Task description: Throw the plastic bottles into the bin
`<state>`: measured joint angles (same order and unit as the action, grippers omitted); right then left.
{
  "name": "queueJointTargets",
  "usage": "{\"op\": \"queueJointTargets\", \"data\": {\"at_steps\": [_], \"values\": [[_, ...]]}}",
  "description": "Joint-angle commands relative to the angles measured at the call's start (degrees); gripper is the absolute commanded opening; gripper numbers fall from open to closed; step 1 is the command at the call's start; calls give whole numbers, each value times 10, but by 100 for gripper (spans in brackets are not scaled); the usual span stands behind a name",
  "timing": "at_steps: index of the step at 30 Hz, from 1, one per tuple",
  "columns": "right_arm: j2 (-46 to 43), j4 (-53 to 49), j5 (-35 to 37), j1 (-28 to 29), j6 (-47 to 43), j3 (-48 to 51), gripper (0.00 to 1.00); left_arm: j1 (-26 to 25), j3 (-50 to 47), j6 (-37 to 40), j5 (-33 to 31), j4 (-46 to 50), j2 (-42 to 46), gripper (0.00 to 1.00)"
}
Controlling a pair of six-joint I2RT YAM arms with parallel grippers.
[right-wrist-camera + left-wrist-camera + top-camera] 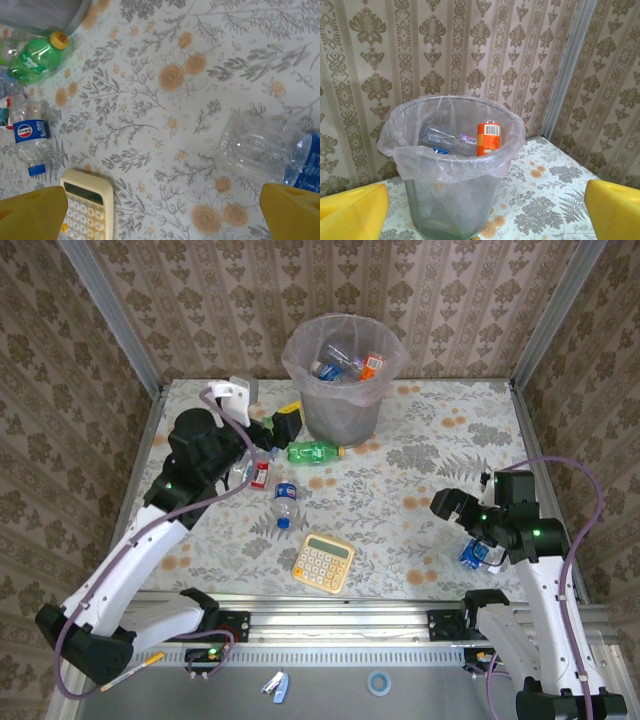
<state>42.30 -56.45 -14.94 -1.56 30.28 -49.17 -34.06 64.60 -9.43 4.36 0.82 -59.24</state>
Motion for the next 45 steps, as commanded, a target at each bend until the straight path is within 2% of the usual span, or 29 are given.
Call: {"op": "queueJointTargets", "data": {"at_steps": [1,11,17,20,27,33,45], "values": [[14,-45,8,2,22,-8,100,-3,-27,26,12,9,29,100],[51,-75,28,-13,50,6,100,-1,-90,48,9,54,83,100],[53,-28,-50,-45,106,61,100,2,-113,46,2,52,99,100],[73,-28,-113,-81,106,75,100,2,-115,46,-5,58,101,100],[72,-68,-164,-142,85,91,100,2,-122,44,-16,59,110,100],[93,-44,-180,-161,87,123,100,2,-124,41,-20,61,113,100],[145,-29,-163,-221,46,134,100,2,-129,41,-31,64,127,100]]}}
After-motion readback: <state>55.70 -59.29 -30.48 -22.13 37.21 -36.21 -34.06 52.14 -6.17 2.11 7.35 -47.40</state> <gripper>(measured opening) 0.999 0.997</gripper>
